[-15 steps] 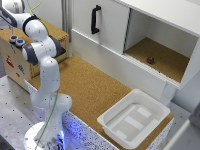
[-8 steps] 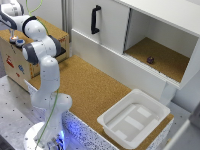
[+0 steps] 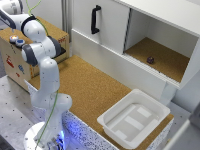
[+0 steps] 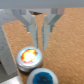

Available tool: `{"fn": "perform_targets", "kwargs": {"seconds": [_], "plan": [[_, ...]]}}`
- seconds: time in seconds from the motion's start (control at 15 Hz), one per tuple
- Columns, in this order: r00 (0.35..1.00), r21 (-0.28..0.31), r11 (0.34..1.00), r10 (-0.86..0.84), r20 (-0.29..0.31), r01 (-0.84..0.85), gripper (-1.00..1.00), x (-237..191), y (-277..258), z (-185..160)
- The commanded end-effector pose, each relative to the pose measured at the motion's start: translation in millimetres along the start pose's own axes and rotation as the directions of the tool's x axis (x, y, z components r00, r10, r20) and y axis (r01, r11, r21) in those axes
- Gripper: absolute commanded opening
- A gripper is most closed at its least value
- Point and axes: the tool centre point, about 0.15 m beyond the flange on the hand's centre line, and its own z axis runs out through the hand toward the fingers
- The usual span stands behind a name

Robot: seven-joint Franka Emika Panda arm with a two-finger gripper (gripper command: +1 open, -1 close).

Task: Switch off the red light

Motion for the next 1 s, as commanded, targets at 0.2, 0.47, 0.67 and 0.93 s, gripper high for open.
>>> {"fn": "perform_targets", "kwargs": {"seconds": [0.2, 0.47, 0.67, 0.93], "plan": [[0.941, 0.008, 0.942, 0.337, -0.022, -0.337, 1.00, -107, 99, 4], [0.873, -0.039, 0.873, 0.485, -0.044, -0.487, 1.00, -163, 148, 4], [0.780, -0.039, 0.780, 0.622, -0.066, -0.625, 1.00, -202, 192, 7], [0.608, -0.092, 0.602, 0.791, -0.064, -0.793, 1.00, -273, 270, 0]]}}
